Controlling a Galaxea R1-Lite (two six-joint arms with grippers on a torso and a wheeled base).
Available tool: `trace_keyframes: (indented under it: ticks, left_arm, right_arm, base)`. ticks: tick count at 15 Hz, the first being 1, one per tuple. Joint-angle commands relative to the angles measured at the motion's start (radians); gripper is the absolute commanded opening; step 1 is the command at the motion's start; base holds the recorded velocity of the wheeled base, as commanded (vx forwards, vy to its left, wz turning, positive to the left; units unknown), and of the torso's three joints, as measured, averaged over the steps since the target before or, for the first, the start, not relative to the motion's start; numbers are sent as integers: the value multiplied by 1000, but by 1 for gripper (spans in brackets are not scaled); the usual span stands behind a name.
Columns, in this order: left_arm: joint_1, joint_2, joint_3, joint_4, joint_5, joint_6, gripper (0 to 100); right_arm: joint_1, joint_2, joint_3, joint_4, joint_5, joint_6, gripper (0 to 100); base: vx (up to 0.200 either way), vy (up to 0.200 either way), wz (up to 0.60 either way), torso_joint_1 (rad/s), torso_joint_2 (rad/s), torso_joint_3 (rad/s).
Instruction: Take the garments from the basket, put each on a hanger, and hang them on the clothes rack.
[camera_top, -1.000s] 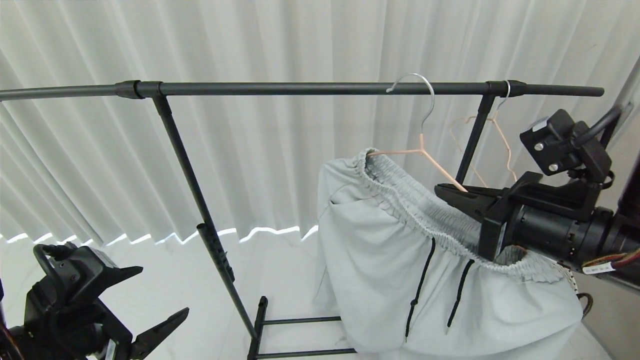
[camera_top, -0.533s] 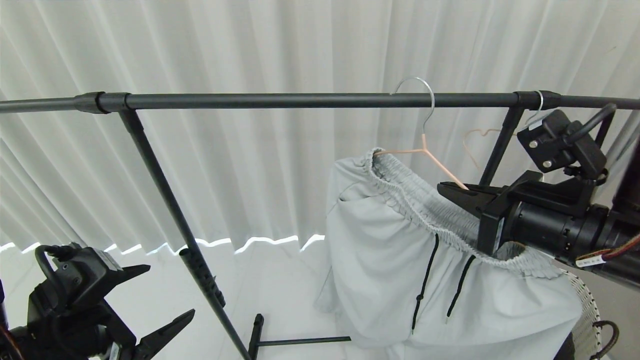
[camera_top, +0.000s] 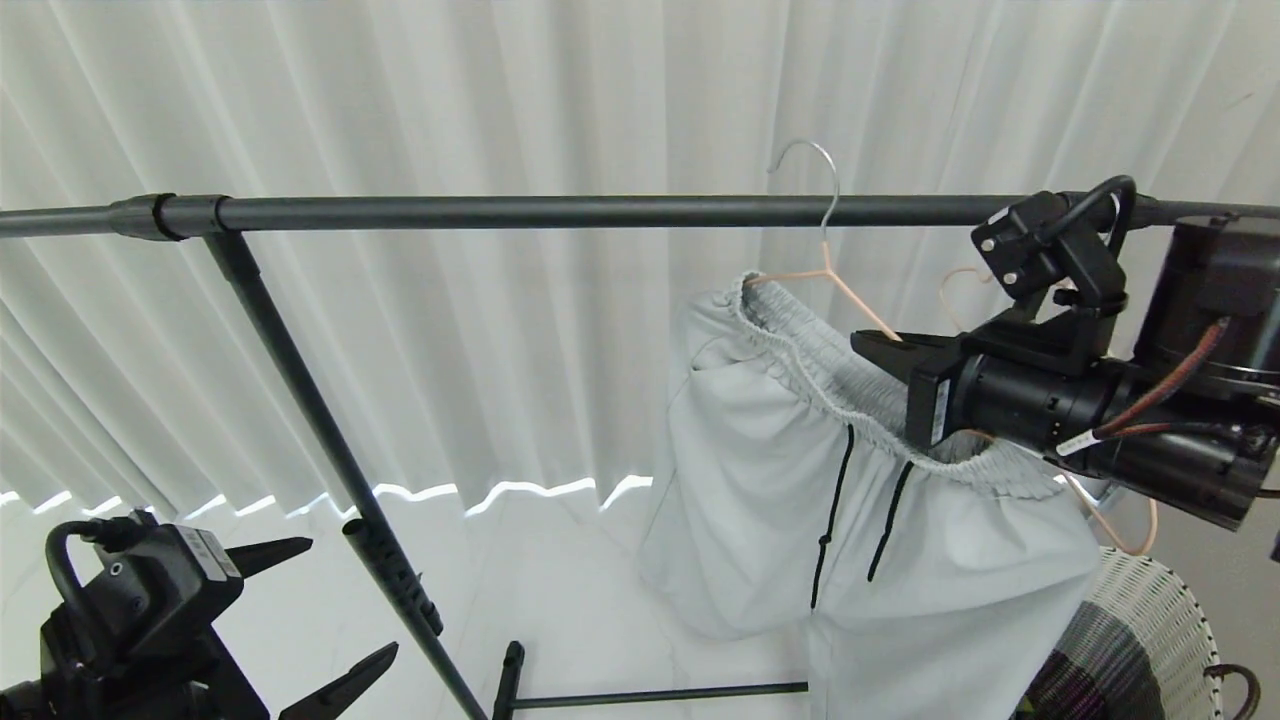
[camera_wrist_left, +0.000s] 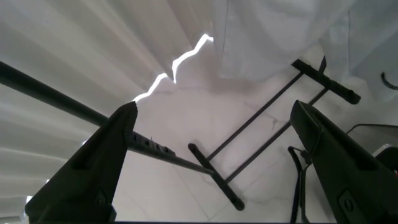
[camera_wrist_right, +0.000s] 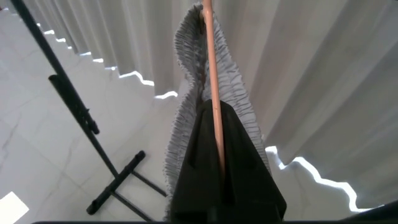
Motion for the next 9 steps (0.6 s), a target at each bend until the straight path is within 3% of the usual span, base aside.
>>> trace_keyframes:
  ticks: [1, 9]
  left_arm:
    - [-10, -15, 11, 0, 0, -2, 100]
    - [-21, -47, 46, 0, -3, -6, 100]
  right_arm:
    - [-10, 63, -35, -1, 1, -2, 0]
    - [-43, 177, -79, -53, -2, -4, 0]
  base:
    - [0, 0, 0, 0, 0, 0]
    - [0, 0, 0, 0, 0, 0]
